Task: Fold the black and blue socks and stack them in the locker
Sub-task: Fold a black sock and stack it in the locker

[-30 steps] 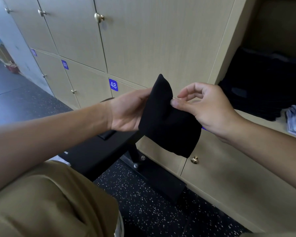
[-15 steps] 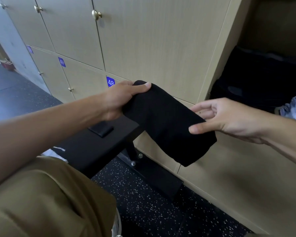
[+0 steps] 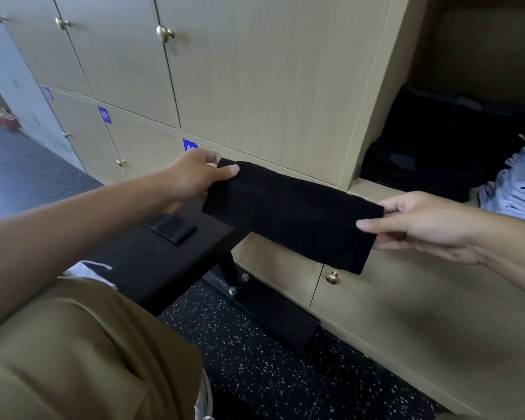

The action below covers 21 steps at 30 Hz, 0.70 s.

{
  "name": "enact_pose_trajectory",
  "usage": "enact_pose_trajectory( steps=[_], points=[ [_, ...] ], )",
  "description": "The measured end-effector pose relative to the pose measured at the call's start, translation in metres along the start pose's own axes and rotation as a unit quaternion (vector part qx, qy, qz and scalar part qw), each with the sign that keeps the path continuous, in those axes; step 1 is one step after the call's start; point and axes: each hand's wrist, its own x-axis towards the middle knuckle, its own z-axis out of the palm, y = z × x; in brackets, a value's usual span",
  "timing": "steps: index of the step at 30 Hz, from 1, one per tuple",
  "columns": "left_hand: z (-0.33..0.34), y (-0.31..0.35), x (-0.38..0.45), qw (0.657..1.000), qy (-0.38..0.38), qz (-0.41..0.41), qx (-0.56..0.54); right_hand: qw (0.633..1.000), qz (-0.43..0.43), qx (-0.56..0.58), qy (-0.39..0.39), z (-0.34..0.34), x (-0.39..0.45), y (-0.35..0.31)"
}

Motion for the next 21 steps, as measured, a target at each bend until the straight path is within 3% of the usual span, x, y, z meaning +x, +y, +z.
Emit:
enact_pose_trajectory(
  steps=[6, 10, 14, 21],
  points=[
    [0.006, 0.008, -0.002, 0.999, -0.037, -0.024, 0.001, 0.968, -0.088, 0.058, 0.227, 0.002, -0.01, -0.003],
    [0.014, 0.023, -0.007, 0.998, -0.032, 0.009, -0.05, 0.936, -0.15, 0.022, 0.319, 0.001, -0.015, -0.009],
    [0.028, 0.038, -0.015, 0.997, -0.022, 0.038, -0.065, 0.918, -0.184, -0.019, 0.35, 0.0, -0.017, -0.017],
    [0.065, 0.06, -0.021, 0.993, -0.024, 0.063, -0.099, 0.918, -0.218, -0.028, 0.329, 0.012, -0.019, -0.029]
  ],
)
